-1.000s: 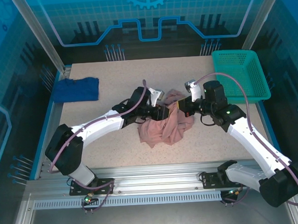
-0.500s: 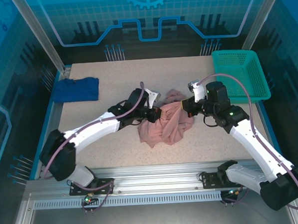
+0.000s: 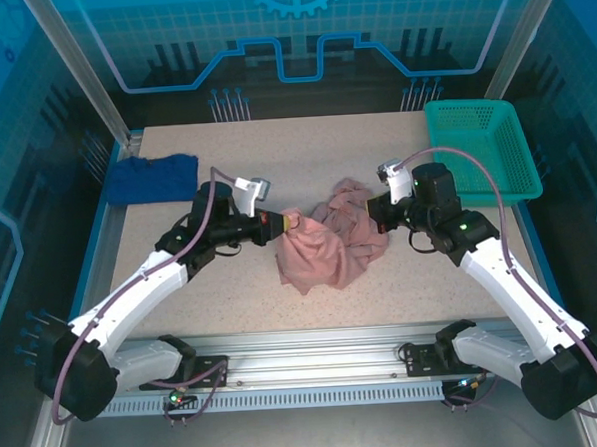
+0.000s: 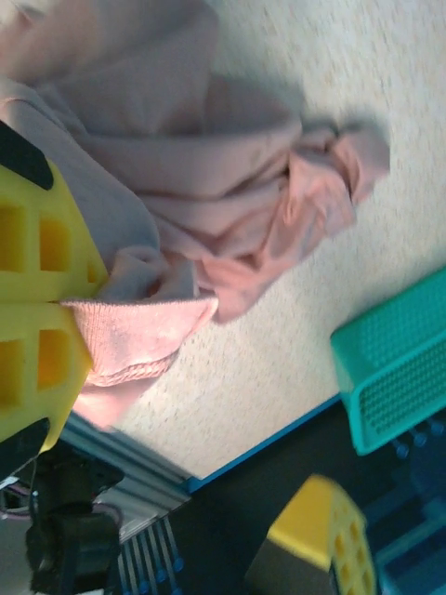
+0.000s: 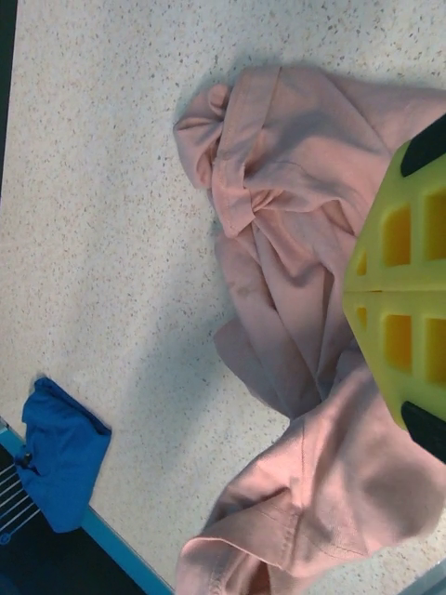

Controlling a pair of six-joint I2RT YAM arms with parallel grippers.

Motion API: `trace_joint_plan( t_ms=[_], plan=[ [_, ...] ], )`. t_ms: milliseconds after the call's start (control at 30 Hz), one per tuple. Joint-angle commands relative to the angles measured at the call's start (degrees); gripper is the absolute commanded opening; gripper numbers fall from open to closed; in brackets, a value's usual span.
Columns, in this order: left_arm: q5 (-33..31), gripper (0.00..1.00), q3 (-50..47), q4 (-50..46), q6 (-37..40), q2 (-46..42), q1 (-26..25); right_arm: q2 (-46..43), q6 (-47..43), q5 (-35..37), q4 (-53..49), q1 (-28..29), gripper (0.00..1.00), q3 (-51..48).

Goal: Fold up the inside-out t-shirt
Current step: Adjust the T-shirt at the center of the table.

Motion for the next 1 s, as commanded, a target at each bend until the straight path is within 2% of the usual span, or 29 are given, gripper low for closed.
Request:
trace_joint_plan(
  t_ms=[0,100,233,367,467,567,700,767,800,867,933,967],
  plan=[
    [-5.61,0.00,0.71,-6.17,0.92,1.00,-0.04,0.90,1.05,-6.00,3.78,1.19,0.00,0.17],
    [-7.96,0.00,0.88,-8.72,1.64,4.30,-0.19,3.37,2.90,-10.96,7.71,3.60,0.00,-0.32],
    [-5.70,0.00,-0.30,-5.00,-0.66,4.05,-0.67,6.91,0.04,-7.88,6.99,10.93,0.01,0.10],
    [-4.48,0.00,0.15,-4.00,-1.44,3.05,-0.82,9.43,-2.49,-3.09,9.35,19.77,0.29,-1.53],
    [-3.91,0.00,0.37,-4.09,-1.60,2.66,-0.81,12.71,-4.76,2.86,9.70,23.76,0.43,-1.25],
    [-3.79,0.00,0.20,-4.21,-1.54,2.26,-1.11,16.33,-6.11,7.00,10.11,24.46,0.48,-0.10],
    [-3.88,0.00,0.20,-4.43,-1.57,1.66,-1.20,20.48,-7.53,8.87,11.05,24.56,0.50,1.39],
    [-3.97,0.00,0.13,-4.17,-1.73,1.44,-1.19,22.38,-7.83,9.29,10.89,24.68,0.49,2.29],
    [-4.05,0.00,0.17,-4.04,-1.75,1.49,-1.29,22.72,-7.75,10.25,10.92,24.73,0.43,2.33],
    [-5.24,0.00,0.12,-4.24,-1.74,1.63,-1.28,21.56,-7.37,12.94,10.55,24.40,0.21,2.16],
    [-8.25,0.00,0.29,-5.37,-1.51,2.08,-1.25,18.28,-6.56,12.63,10.07,23.01,0.06,1.16],
    [-10.60,0.00,0.52,-6.42,-1.27,2.42,-1.22,16.14,-5.57,10.24,9.88,21.55,0.01,0.52]
  ],
)
